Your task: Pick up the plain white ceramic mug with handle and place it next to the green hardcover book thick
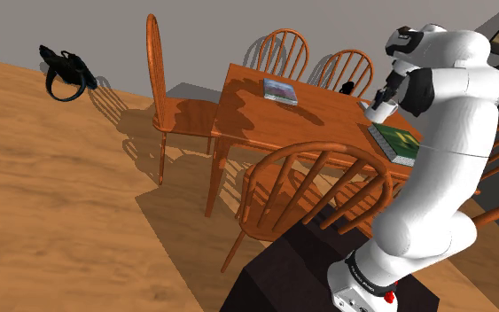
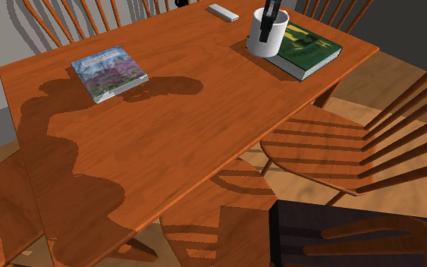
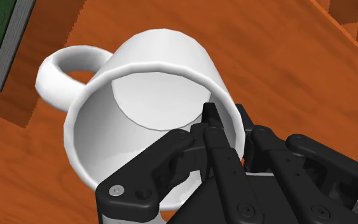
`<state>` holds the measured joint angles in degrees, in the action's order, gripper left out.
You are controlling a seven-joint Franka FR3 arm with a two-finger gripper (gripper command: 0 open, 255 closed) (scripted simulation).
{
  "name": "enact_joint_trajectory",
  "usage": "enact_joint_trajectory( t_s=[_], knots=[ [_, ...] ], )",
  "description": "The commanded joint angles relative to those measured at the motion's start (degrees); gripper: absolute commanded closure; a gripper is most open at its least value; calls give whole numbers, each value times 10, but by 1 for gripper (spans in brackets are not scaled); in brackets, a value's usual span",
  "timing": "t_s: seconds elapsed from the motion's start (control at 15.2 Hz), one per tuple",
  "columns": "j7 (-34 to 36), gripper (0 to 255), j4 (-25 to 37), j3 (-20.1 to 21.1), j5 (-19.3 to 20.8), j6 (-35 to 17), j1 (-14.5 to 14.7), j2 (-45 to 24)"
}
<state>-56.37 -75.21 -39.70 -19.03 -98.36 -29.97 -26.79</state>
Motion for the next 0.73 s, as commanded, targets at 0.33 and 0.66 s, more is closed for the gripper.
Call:
enact_joint_trajectory(
  t_s=[0.33, 0.66],
  knots=[
    [-45, 255, 97, 10, -39, 32, -82, -73],
    [-51, 255, 50, 10, -39, -8, -70, -69]
  ],
)
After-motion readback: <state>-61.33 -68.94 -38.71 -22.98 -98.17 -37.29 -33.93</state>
